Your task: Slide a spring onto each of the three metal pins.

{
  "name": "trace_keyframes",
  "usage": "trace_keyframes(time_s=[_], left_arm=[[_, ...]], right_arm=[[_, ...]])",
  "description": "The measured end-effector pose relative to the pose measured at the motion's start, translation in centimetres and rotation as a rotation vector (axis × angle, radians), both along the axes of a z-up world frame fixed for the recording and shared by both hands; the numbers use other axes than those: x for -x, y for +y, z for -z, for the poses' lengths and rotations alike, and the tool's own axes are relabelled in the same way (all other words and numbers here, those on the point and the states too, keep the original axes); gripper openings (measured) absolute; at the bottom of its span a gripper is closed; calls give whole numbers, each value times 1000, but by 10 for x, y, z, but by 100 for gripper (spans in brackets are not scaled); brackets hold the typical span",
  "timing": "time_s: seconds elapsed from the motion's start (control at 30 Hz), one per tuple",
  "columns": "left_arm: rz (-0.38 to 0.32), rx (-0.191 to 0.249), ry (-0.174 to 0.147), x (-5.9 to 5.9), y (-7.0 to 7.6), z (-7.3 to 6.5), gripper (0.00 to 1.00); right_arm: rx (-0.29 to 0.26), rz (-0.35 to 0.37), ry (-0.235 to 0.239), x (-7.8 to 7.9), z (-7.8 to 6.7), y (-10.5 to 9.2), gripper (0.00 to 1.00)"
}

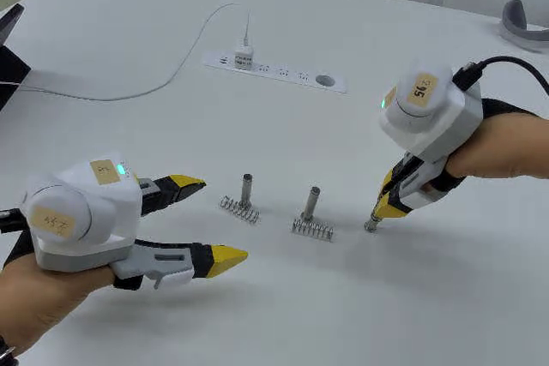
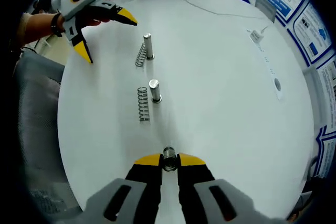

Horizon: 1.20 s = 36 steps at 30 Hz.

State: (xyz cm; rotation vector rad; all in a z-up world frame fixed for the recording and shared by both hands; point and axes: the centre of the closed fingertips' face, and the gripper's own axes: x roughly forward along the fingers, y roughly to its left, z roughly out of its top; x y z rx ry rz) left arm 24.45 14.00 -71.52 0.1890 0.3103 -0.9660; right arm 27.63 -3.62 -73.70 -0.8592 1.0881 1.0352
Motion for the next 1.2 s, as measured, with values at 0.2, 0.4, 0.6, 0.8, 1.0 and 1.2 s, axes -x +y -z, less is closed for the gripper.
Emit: trace_keyframes(time_s=[0.2, 0.4, 0.6, 0.8, 1.0, 1.2], left_arm=[[-2, -1, 1, 0, 0, 0, 66], [-3, -3, -1, 0, 0, -2, 66], [-4, -7, -3, 1, 1, -2, 66], [-6, -7, -5, 1, 1, -3, 66], [-8, -10, -6, 1, 1, -3, 66], [-5, -12, -7, 2, 0, -3, 66]], right_arm=[[9, 3, -3, 1, 7, 0, 12], [19, 1, -3, 1, 13, -1, 12], [19, -2, -7, 1, 13, -1, 12], [17, -12, -17, 0, 13, -2, 13], [12, -16, -34, 0, 11, -4, 17], [0, -10, -51, 2, 2, -4, 20]])
